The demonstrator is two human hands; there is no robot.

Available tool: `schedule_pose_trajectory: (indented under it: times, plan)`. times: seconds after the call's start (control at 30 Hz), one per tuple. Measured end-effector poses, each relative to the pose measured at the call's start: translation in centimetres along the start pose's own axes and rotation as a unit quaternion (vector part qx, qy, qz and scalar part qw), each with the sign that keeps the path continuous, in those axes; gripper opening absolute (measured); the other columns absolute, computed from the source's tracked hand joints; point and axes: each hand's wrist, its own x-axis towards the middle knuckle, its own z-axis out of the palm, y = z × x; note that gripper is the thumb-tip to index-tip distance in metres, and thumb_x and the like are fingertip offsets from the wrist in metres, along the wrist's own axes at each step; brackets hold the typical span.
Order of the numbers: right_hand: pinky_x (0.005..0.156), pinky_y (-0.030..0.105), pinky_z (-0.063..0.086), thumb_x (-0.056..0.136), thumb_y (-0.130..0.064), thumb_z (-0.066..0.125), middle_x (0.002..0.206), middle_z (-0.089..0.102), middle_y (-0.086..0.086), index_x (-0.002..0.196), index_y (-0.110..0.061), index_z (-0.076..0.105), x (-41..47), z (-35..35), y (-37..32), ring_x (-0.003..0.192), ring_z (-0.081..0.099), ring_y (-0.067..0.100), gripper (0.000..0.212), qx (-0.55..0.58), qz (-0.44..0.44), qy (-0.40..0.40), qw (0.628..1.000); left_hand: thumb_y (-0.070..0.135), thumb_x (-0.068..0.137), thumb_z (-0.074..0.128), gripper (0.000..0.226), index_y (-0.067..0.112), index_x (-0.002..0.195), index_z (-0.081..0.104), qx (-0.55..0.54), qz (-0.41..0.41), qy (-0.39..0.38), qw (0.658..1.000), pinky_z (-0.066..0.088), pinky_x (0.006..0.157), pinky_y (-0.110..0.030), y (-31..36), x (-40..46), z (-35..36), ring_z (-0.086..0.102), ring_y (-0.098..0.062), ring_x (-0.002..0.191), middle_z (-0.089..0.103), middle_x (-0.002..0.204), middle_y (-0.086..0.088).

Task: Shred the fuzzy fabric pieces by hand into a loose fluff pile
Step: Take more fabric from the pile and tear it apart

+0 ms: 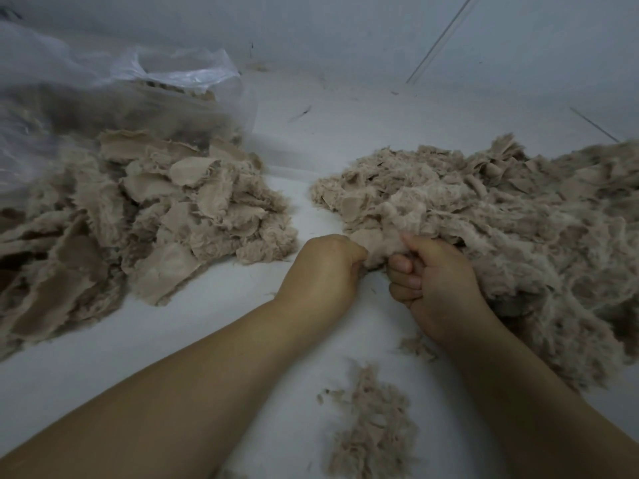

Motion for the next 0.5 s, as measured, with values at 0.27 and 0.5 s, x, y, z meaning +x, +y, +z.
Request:
schedule_pose_trajectory:
  times: [0.27, 0.5]
  plan:
    - [0.032, 0.016, 0.019, 0.097, -0.009, 0.040, 0.048, 0.034, -0.001, 0.073, -0.014, 0.035, -0.11, -0.41, -0.13, 0.033, 0.022, 0.006, 0.025, 0.033, -0.002, 0.008, 0.999, -0.005, 0.083, 0.050, 0.023, 0.000, 0.088, 0.072, 0.087, -0.035, -0.007, 0.996, 0.045, 0.073, -0.043, -0.68, 0.08, 0.21, 0.056, -0.029, 0.082, 0.062, 0.085, -0.013]
    - [0.032, 0.014, 0.021, 0.101, -0.021, 0.046, 0.078, 0.060, 0.020, 0.083, -0.005, 0.052, -0.02, -0.37, 0.06, 0.033, 0.026, 0.004, 0.025, 0.000, -0.022, -0.022, 1.000, -0.001, 0.093, 0.048, 0.010, 0.002, 0.091, 0.058, -0.055, -0.052, 0.087, 0.993, 0.030, 0.053, -0.036, -0.42, -0.08, -0.51, 0.039, -0.011, 0.053, 0.043, 0.061, 0.007]
